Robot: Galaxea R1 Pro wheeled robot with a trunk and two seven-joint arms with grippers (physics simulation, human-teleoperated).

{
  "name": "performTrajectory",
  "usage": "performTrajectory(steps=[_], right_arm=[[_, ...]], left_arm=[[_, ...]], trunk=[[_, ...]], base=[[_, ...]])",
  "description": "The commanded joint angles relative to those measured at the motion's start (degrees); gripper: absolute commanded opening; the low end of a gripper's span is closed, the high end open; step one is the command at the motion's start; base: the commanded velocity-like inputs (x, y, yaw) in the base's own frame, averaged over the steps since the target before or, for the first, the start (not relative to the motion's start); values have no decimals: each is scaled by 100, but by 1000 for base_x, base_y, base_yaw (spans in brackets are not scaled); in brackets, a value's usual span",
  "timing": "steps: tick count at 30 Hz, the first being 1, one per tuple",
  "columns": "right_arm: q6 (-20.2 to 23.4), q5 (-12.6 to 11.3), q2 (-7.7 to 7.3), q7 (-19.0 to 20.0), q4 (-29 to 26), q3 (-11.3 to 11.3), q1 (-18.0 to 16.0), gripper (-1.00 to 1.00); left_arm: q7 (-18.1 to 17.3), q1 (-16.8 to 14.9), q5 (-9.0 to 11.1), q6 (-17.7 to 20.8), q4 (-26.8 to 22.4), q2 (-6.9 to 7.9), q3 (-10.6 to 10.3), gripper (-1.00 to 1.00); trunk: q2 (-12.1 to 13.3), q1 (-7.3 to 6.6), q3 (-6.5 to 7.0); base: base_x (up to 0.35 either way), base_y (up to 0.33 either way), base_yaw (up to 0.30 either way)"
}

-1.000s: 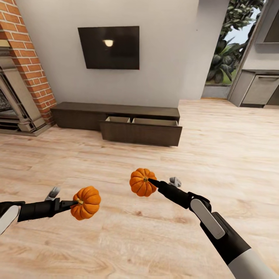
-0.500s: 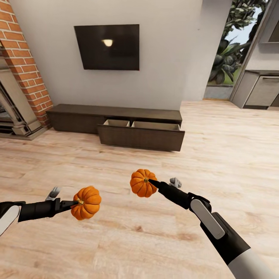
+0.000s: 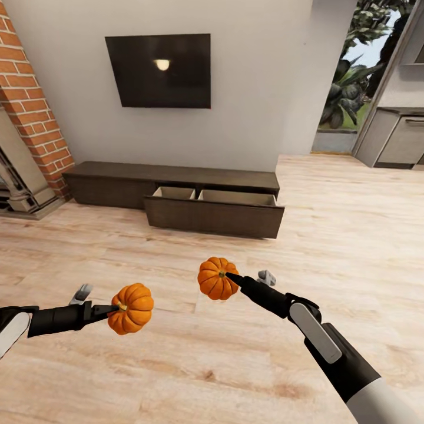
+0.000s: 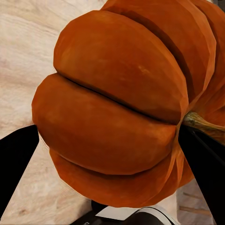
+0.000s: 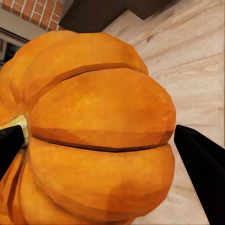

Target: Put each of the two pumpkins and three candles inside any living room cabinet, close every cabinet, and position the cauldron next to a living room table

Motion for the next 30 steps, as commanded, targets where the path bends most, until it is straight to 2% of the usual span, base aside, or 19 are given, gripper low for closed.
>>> performTrajectory(steps=[1,12,30], right_arm=[[8,-46,-4,3,-4,3,-5,-100],[8,-47,-2,2,-3,5,-5,-100],[-1,-16,-3,-6,-3,9,-5,-100]], left_arm=[[-9,-7,83,48,-3,4,-8,-100],[-10,-7,89,48,-9,4,-1,-100],[-10,-7,91,48,-7,4,0,-100]], trunk=[[-2,2,-4],[-2,2,26],[-2,2,28]], base=[[320,-151,0],[292,-196,-142],[306,-87,-6]])
